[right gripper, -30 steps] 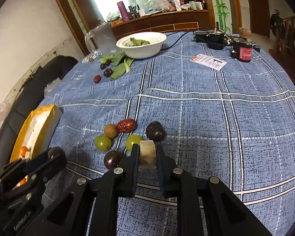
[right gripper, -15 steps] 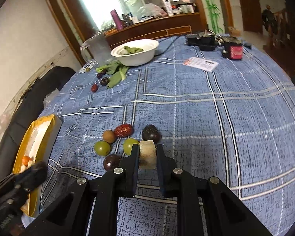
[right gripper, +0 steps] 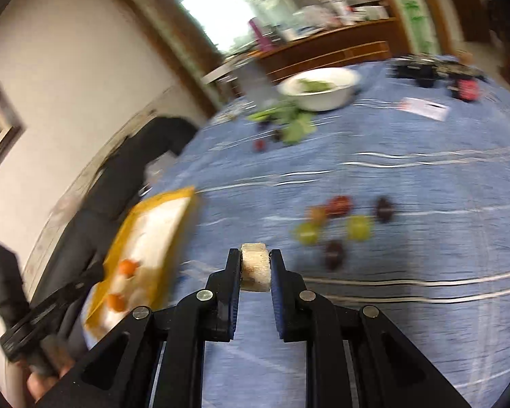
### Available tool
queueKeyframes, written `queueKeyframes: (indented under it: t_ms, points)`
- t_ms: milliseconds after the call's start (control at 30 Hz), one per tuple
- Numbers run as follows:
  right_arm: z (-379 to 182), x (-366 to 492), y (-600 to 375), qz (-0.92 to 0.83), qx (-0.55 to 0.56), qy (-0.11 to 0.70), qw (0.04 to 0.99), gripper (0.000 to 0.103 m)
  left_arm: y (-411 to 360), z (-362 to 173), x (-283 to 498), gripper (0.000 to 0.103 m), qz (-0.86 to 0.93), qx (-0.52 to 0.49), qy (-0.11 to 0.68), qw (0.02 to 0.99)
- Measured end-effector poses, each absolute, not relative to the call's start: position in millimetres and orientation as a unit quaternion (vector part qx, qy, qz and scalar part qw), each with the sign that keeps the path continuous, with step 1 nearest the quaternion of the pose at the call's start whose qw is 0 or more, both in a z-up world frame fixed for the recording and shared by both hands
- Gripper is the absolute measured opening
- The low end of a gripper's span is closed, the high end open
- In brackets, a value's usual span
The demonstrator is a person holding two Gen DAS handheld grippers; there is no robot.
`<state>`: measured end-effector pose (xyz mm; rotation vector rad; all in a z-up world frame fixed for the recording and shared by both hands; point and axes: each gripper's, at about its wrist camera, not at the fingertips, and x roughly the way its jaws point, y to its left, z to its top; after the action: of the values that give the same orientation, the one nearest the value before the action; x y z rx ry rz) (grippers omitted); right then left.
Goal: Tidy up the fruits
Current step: 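Carry the plum and pale chunk over the tray and open both tools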
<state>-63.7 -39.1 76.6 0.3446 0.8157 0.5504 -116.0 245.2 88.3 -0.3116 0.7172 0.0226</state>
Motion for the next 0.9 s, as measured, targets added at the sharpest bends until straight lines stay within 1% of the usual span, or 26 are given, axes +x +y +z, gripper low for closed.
queueKeyframes:
  t_ms: [133, 433, 600, 767, 900]
  points:
    - [81, -65, 17, 0.3, 0.135, 0.404, 0.854, 0.018, 281, 76, -119, 0.024, 0.037, -0.186, 0.357, 0.915]
    - [65, -72, 118, 0.337, 0.066, 0.43, 0.835, 0.019, 315, 54, -127, 0.024, 0.057, -0.197, 0.365, 0.908]
    - [55, -73, 151, 0.324, 0.008, 0.425, 0.845, 0.019, 323, 43, -123, 0.024, 0.056, -0.201, 0.371, 0.905]
    - [47, -69, 161, 0.329, 0.001, 0.432, 0.84, 0.019, 332, 37, -120, 0.024, 0.052, -0.224, 0.378, 0.897]
    - [46, -71, 164, 0.333, -0.005, 0.436, 0.836, 0.019, 339, 38, -122, 0.031, 0.054, -0.239, 0.376, 0.894]
